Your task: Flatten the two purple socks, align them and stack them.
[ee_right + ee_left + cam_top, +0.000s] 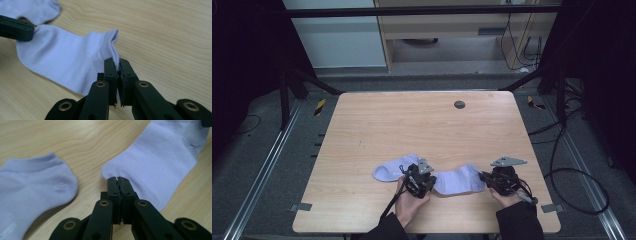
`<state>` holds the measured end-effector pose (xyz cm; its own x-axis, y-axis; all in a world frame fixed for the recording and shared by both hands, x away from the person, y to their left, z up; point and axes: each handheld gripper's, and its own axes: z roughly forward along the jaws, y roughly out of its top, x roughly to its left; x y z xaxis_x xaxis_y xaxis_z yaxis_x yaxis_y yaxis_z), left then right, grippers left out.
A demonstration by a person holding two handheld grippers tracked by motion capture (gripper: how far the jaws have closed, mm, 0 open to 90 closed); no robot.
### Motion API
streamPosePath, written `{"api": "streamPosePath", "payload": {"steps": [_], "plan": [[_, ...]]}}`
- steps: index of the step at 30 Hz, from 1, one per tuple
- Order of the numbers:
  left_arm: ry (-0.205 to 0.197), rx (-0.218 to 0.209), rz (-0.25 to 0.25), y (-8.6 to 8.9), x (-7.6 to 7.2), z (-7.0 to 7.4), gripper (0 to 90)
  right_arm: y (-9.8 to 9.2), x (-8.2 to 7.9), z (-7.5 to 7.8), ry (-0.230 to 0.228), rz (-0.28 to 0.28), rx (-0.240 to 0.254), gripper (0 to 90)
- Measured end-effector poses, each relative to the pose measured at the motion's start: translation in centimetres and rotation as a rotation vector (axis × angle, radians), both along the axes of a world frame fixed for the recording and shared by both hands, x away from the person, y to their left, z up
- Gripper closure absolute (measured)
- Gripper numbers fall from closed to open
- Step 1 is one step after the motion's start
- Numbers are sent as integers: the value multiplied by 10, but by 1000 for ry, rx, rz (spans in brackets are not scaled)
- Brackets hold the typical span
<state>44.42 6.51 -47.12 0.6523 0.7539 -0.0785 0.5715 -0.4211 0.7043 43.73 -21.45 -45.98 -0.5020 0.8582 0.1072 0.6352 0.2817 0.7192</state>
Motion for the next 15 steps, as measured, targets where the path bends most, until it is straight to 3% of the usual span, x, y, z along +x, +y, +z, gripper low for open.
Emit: {"api": "streamPosePath", "payload": {"steps": [7,15], "plan": [[-33,18,5,33,-9,13,886,27,-8,10,-13,41,16,865],[-28,24,30,68,-18,12,885,53,-11,5,-3,75,34,864]]}}
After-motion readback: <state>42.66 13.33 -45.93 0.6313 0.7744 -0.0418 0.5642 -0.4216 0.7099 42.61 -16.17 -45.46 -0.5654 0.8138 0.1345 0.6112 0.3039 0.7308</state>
